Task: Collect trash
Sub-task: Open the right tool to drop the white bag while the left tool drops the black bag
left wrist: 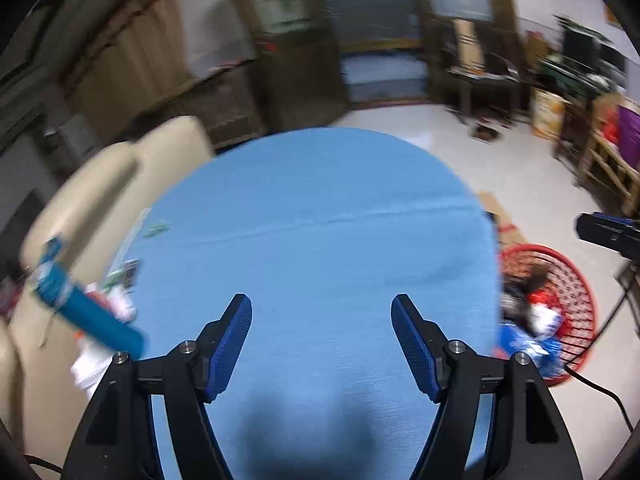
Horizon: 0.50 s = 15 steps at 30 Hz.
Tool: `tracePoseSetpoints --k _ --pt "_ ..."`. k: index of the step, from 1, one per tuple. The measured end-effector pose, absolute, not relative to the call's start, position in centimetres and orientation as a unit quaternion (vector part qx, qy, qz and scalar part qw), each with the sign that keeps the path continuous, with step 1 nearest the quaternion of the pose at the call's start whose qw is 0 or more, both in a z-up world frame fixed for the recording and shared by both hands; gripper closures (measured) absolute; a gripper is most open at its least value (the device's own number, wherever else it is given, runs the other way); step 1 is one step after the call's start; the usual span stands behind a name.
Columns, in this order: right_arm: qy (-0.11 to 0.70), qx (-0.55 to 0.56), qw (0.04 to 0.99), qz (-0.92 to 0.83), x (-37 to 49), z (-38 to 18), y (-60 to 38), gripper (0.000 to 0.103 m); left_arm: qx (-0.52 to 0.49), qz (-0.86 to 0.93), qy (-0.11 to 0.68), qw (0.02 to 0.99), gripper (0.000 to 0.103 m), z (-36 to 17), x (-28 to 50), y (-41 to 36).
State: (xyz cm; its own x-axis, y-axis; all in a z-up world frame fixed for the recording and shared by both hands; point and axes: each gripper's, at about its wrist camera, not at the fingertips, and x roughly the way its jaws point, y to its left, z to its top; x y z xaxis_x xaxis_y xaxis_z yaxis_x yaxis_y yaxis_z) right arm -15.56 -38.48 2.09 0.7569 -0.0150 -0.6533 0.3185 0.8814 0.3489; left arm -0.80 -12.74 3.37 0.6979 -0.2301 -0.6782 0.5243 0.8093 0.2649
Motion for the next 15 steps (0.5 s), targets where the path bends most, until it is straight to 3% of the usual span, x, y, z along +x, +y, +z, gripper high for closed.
tracePoseSetpoints --k 15 --pt "0.333 0.102 0.936 -0.057 -9.5 5.8 -22.5 0.034 0.167 -0.078 0.298 0.937 0.030 5.1 -1.5 -0.5"
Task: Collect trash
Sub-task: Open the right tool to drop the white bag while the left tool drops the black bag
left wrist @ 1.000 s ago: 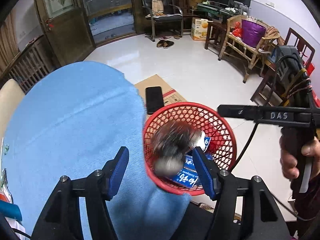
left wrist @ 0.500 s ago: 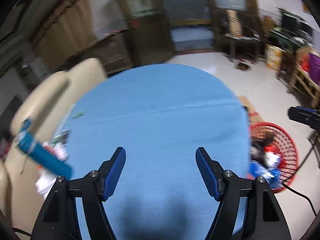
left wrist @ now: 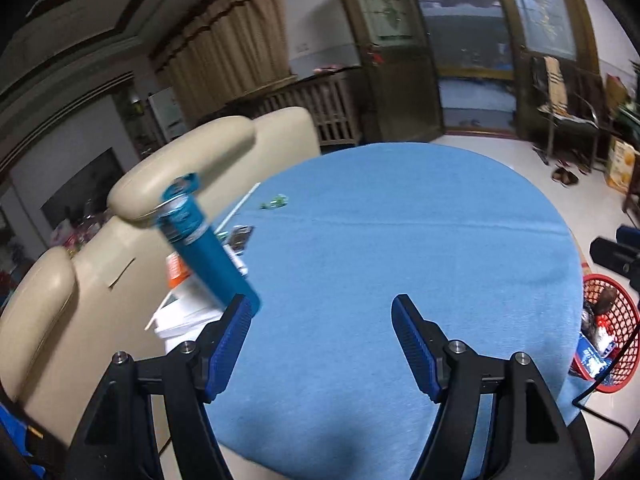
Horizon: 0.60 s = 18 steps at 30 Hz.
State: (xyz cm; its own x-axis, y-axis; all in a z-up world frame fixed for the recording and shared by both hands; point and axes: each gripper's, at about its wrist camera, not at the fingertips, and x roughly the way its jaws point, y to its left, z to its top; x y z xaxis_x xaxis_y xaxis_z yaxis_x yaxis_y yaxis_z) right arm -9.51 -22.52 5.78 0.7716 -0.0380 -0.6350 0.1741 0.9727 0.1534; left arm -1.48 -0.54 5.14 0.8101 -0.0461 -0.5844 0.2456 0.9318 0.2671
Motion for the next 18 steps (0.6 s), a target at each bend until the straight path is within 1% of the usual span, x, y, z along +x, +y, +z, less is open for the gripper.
tracePoseSetpoints --k 5,13,18 --pt "0.338 0.104 0.933 -0.071 -9.3 4.9 -20.5 0.031 0.148 -0.061 0.294 0.942 0.030 5.6 -2.5 1.9" --pt "0.348 0.088 0.931 -0.061 -9.4 3.7 -17.3 0.031 0.131 -0.047 0.288 0.947 0.030 5.5 -3.2 4.5" --pt "0.346 0.106 0.931 -0.050 -9.7 3.7 -16.9 0.031 0.128 -0.040 0.291 0.947 0.029 5.4 -3.6 5.3"
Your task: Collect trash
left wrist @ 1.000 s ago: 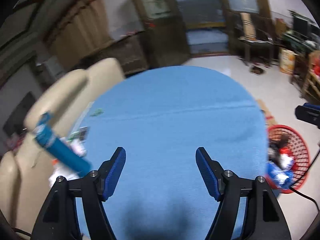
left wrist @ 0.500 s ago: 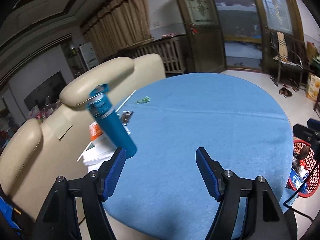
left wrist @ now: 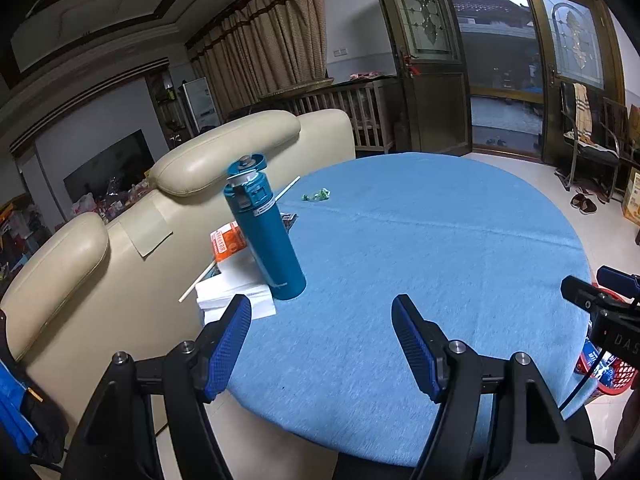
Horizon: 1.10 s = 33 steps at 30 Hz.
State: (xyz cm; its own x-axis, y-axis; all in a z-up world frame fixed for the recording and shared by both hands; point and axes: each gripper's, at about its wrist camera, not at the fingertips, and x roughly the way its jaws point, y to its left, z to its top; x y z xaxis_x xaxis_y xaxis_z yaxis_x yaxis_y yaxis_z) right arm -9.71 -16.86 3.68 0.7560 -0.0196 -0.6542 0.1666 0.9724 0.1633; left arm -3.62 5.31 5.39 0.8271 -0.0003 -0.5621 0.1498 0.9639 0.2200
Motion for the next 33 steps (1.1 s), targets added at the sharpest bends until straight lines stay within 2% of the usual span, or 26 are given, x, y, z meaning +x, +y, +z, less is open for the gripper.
tracePoseSetpoints --k 33 --pt "0.312 0.098 0.941 -0.082 -11.7 4.3 -18.0 0.031 0.122 -0.038 0.304 0.944 0.029 4.7 -5.0 4.6"
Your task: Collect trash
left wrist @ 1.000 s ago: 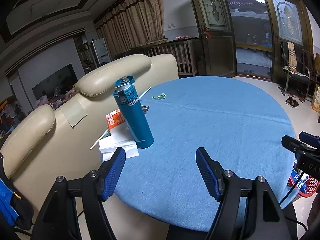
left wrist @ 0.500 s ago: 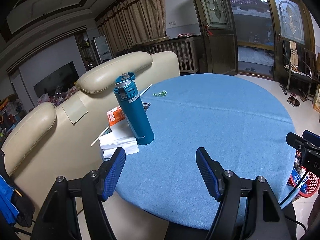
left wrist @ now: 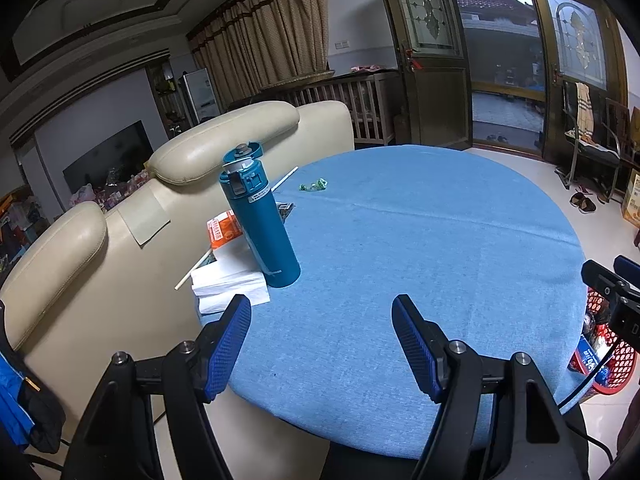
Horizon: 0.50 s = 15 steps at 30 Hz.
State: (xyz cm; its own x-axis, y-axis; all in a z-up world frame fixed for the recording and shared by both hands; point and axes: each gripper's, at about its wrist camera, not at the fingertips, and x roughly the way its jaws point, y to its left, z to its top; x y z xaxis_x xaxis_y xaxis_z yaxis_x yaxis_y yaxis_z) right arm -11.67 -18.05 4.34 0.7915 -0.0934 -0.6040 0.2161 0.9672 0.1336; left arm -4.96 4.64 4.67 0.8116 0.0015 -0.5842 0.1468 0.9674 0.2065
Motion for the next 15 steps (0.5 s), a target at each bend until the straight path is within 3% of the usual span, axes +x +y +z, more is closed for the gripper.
tracePoseSetpoints --k 15 --pt "0.307 0.078 0.935 -0.156 -15.7 5.4 -20.5 0.031 0.123 -0.074 0.304 0.942 0.029 5.0 -6.0 3.0"
